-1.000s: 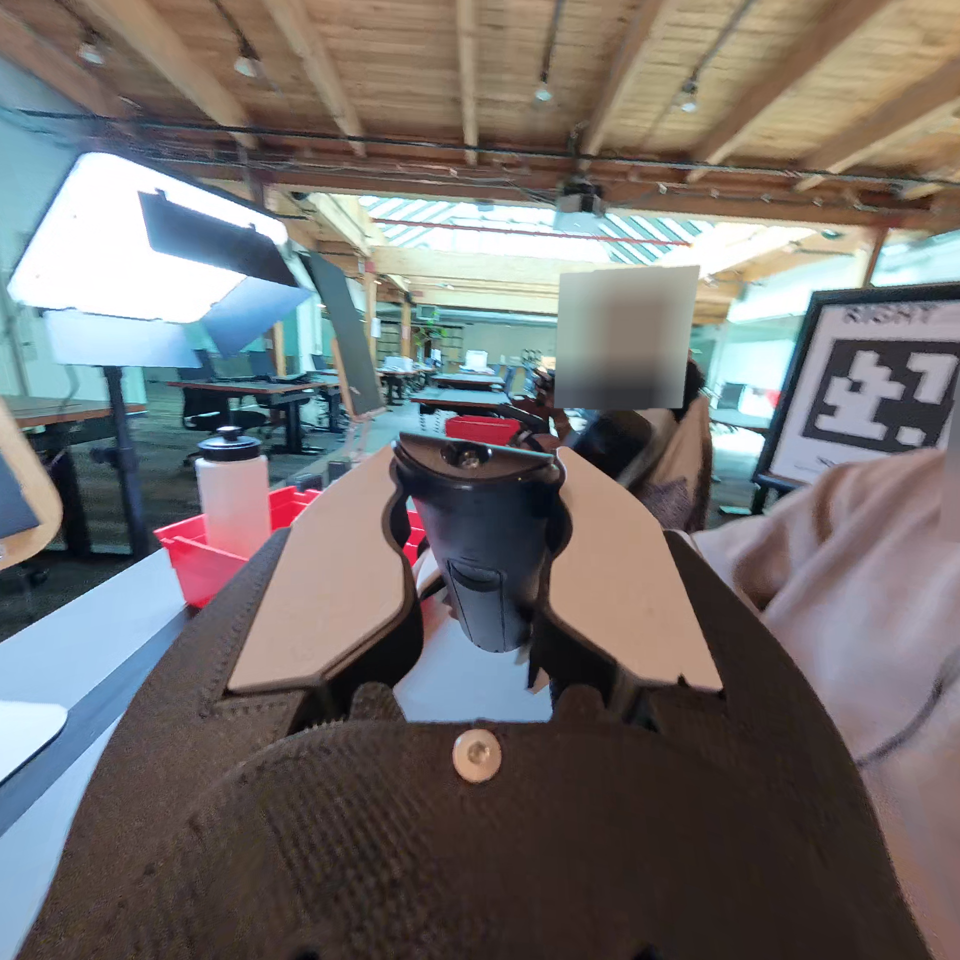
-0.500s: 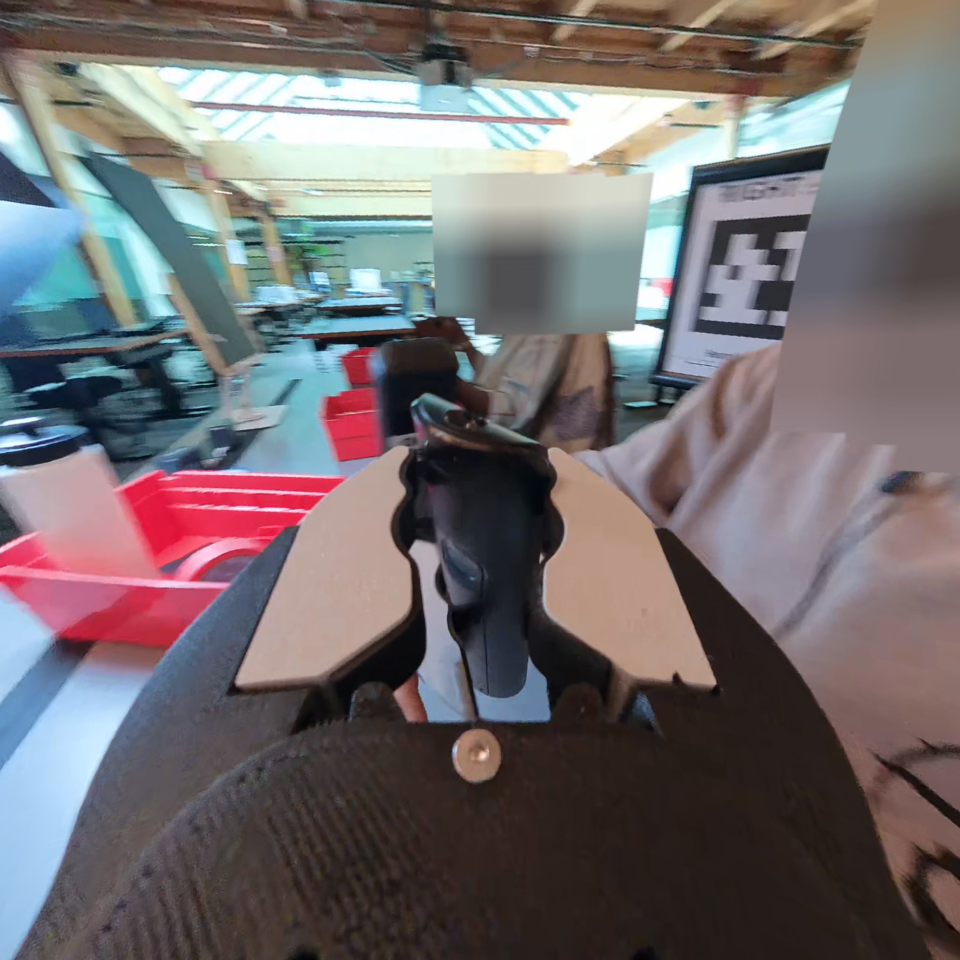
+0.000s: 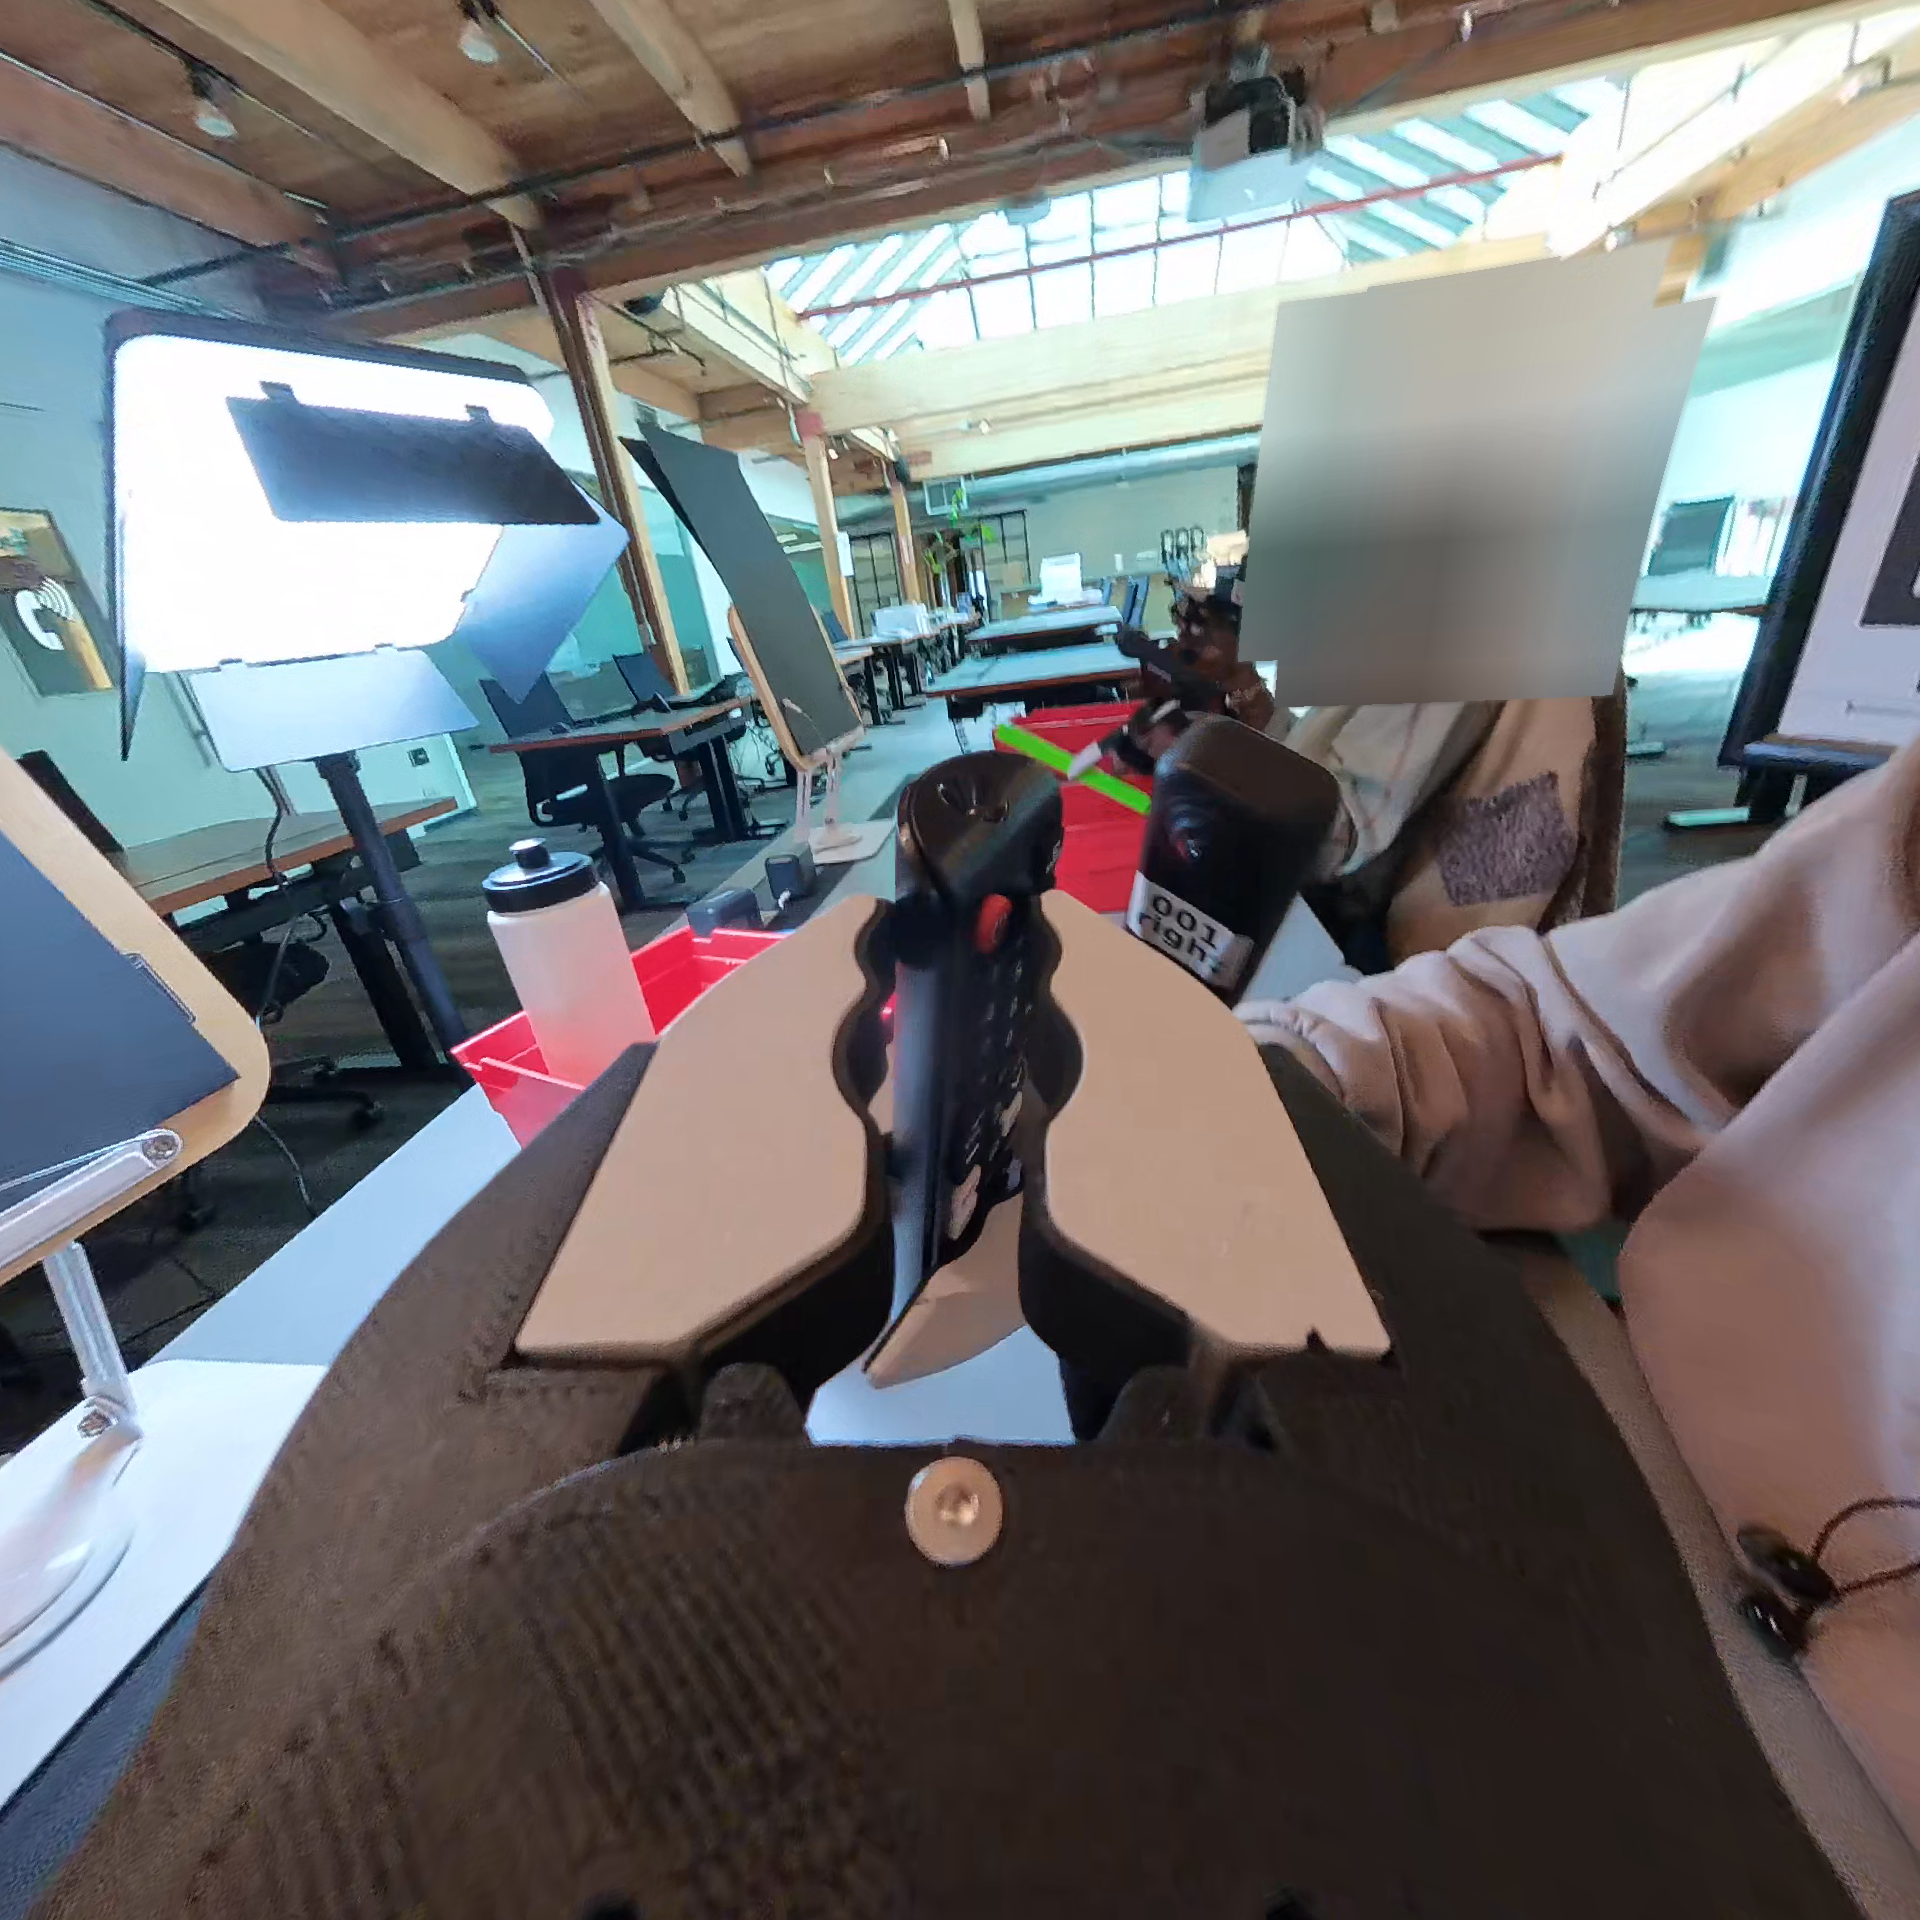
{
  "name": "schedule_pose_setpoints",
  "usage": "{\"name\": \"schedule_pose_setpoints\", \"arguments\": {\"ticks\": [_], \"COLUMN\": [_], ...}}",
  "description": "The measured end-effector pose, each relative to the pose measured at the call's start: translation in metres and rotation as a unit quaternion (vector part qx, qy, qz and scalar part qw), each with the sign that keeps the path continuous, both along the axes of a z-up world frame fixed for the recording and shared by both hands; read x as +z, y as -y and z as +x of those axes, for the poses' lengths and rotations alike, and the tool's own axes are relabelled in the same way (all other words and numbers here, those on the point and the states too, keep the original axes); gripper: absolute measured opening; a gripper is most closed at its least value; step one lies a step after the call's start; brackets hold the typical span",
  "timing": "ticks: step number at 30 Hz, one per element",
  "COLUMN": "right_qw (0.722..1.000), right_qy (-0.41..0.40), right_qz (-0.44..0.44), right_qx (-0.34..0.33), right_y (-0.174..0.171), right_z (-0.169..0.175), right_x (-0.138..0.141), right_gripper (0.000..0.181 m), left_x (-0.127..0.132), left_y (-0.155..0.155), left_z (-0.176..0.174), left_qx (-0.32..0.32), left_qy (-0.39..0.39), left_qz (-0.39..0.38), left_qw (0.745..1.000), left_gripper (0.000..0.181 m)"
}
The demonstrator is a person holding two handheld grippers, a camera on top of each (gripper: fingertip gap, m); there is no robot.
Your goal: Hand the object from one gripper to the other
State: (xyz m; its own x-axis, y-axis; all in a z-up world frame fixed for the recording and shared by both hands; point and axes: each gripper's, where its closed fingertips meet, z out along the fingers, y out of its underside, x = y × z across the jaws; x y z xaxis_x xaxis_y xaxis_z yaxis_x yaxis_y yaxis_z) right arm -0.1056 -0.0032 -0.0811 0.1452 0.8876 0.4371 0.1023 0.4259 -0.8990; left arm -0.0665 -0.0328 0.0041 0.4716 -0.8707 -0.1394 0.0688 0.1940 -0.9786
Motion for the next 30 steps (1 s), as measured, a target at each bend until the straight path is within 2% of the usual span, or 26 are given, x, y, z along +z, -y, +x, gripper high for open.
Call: {"name": "schedule_pose_setpoints", "arguments": {"ticks": [2,4,6,10,12,14,17,20,22,24,27,28,29,30], "right_qw": [1.000,0.999,0.996,0.992,0.988,0.984,0.992,0.998,0.991,0.970,0.940,0.938,0.940,0.936], "right_qy": [0.014,0.040,0.072,0.098,0.123,0.141,0.101,0.018,-0.061,-0.147,-0.211,-0.218,-0.216,-0.219], "right_qz": [0.000,0.011,0.013,0.059,0.082,0.103,0.075,0.006,-0.043,-0.090,-0.138,-0.137,-0.134,-0.143], "right_qx": [0.018,0.025,0.045,0.045,0.049,0.020,0.027,0.066,0.112,0.170,0.230,0.230,0.227,0.234], "right_y": [0.001,0.000,0.005,0.015,0.023,0.016,0.012,0.010,0.015,0.024,0.032,0.032,0.031,0.030], "right_z": [0.002,0.007,0.015,0.022,0.020,0.019,0.020,0.031,0.043,0.058,0.072,0.072,0.071,0.073], "right_x": [-0.002,-0.001,0.002,0.009,0.002,-0.003,0.008,0.034,0.060,0.087,0.106,0.107,0.105,0.107], "right_gripper": [0.030,0.047,0.055,0.051,0.030,0.027,0.024,0.024,0.024,0.024,0.023,0.023,0.024,0.024], "left_x": [-0.003,-0.010,-0.023,-0.050,-0.062,-0.068,-0.056,-0.041,-0.047,-0.055,-0.052,-0.047,-0.042,-0.038], "left_y": [0.002,-0.001,-0.004,-0.001,-0.002,-0.005,-0.003,-0.004,-0.011,-0.013,-0.010,-0.005,0.000,0.004], "left_z": [0.003,0.002,-0.001,0.004,0.007,0.004,0.002,-0.010,-0.024,-0.025,-0.008,-0.001,0.003,0.003], "left_qx": [0.012,0.044,0.080,0.085,0.089,0.100,0.076,0.029,-0.002,-0.056,-0.099,-0.114,-0.124,-0.128], "left_qy": [-0.038,-0.101,-0.186,-0.298,-0.335,-0.359,-0.290,-0.192,-0.149,-0.092,-0.032,-0.021,-0.017,-0.019], "left_qz": [0.013,0.023,0.029,0.021,0.018,0.024,0.009,-0.036,-0.061,-0.091,-0.065,-0.053,-0.041,-0.033], "left_qw": [0.999,0.994,0.979,0.950,0.938,0.928,0.954,0.980,0.987,0.990,0.992,0.992,0.991,0.991], "left_gripper": [0.022,0.022,0.022,0.022,0.022,0.022,0.027,0.060,0.072,0.078,0.067,0.054,0.029,0.026]}}
